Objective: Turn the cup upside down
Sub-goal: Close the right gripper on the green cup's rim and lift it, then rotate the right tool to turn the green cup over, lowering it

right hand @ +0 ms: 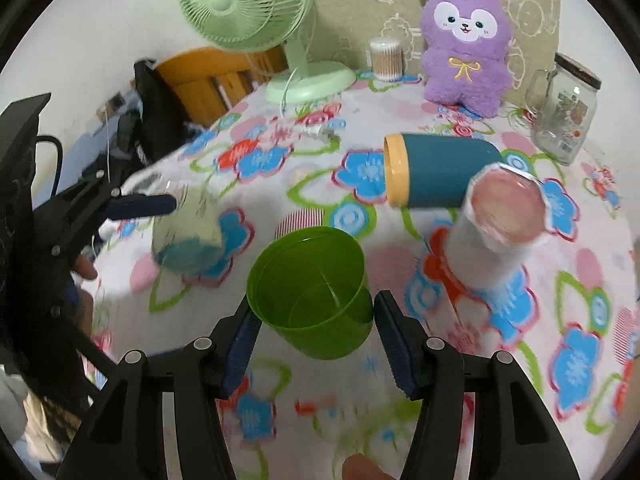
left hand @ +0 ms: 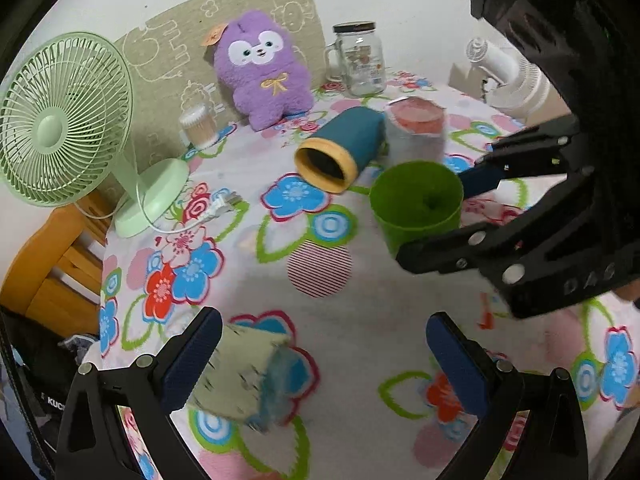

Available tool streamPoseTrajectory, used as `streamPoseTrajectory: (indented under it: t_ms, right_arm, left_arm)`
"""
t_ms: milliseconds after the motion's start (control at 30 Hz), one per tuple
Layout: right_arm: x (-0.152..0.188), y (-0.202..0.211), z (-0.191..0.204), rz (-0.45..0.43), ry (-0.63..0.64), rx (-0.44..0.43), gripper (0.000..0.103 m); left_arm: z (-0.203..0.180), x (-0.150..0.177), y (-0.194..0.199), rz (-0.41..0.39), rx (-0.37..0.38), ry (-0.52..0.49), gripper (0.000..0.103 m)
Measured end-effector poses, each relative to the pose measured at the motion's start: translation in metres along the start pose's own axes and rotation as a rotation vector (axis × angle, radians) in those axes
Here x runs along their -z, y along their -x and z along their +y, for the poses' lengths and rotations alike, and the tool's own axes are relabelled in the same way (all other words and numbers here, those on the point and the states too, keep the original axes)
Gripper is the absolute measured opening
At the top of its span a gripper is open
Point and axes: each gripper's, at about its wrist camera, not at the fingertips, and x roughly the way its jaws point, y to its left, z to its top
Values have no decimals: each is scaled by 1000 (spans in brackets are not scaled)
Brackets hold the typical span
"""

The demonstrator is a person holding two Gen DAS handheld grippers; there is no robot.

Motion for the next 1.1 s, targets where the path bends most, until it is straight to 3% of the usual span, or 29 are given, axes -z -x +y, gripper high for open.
streamPoseTrajectory:
  t_ms: [100, 200, 300, 667, 900, 1100]
  right_arm:
    - [16, 14, 10, 87, 57, 34, 60]
    - [36, 21, 23, 231, 145, 101, 60]
    - [55, 25, 30, 345, 184, 102, 60]
    - [102, 29, 39, 622, 136, 95, 60]
    - [103, 14, 67, 692, 117, -16, 60]
    - [87, -17, 59, 743, 69, -15, 60]
  left_arm:
    - [-15, 7, 12, -6, 23, -5, 103]
    - [-30, 19, 23, -9, 46, -16, 103]
    - [-45, 29, 30, -9, 54, -30, 103]
    - [-91, 71, 46, 4, 122, -37, 103]
    - [-105, 95, 60, 7, 156, 3, 103]
    - [-97, 115, 65, 25, 141, 80, 103]
